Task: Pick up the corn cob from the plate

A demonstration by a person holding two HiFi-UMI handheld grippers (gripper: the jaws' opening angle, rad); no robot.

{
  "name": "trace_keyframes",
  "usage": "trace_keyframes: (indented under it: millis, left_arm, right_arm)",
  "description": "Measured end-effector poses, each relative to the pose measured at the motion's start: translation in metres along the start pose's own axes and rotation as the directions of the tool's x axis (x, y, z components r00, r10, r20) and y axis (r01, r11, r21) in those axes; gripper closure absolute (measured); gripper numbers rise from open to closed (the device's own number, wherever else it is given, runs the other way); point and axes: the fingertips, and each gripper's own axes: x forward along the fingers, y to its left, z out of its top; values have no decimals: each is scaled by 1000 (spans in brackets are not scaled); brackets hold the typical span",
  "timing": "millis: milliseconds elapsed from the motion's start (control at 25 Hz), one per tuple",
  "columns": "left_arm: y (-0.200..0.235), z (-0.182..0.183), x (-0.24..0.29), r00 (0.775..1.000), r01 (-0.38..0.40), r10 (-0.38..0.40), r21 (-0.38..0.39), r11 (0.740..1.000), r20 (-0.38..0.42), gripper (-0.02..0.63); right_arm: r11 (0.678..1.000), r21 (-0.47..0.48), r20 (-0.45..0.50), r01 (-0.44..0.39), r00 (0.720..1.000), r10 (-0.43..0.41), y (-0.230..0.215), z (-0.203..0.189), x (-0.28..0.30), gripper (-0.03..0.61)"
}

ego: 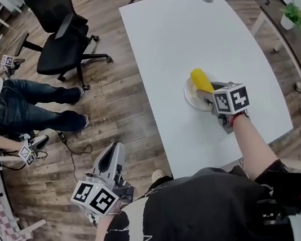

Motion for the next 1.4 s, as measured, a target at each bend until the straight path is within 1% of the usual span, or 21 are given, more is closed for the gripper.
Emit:
trace_keyframes:
  millis: [80, 160, 200, 360, 480, 600, 840, 1080, 1320, 1400]
  left_arm:
    - [-4, 0, -1, 1000, 22, -22, 2, 1000, -1, 601]
    - [-8, 1, 0, 999, 42, -42, 9, 999, -1, 601]
    - [-9, 2, 0, 999, 49, -49, 12, 999, 0, 601]
    - [-10, 5, -4, 997, 73, -73, 14, 997, -2, 601]
    - [-9, 9, -9, 995, 104, -104, 19, 994, -2, 601]
    - [-7, 12, -16, 992, 129, -129, 31, 991, -4, 601]
    - [-2, 10, -28, 989, 147, -145, 49, 988, -36, 601]
    - [-4, 14, -45, 976, 214, -212, 60, 975, -38, 601]
    - [-3, 15, -67, 967, 255, -251, 97, 962, -50, 601]
    - [1, 13, -76, 964, 263, -259, 97, 960, -57, 601]
  right_arm:
    - [999, 33, 21, -36, 999, 35, 7, -1, -3, 331]
    - [992, 90, 52, -86, 995, 82, 16, -1, -8, 331]
    - [989, 112, 68, -99, 993, 91, 19, -1, -10, 331]
    - [990, 124, 129, -62, 991, 46, 36, 0, -27, 331]
    - [988, 144, 170, -55, 985, 30, 51, 0, -37, 331]
    - [988, 145, 187, -48, 982, 20, 65, -2, -46, 331]
    - [993, 114, 216, -25, 976, -1, 93, -14, -71, 331]
    - [991, 133, 260, -27, 965, -9, 125, -25, -91, 331]
    - [986, 162, 321, -50, 947, -5, 158, -33, -113, 331]
    - [987, 154, 333, -35, 943, -19, 167, -38, -121, 331]
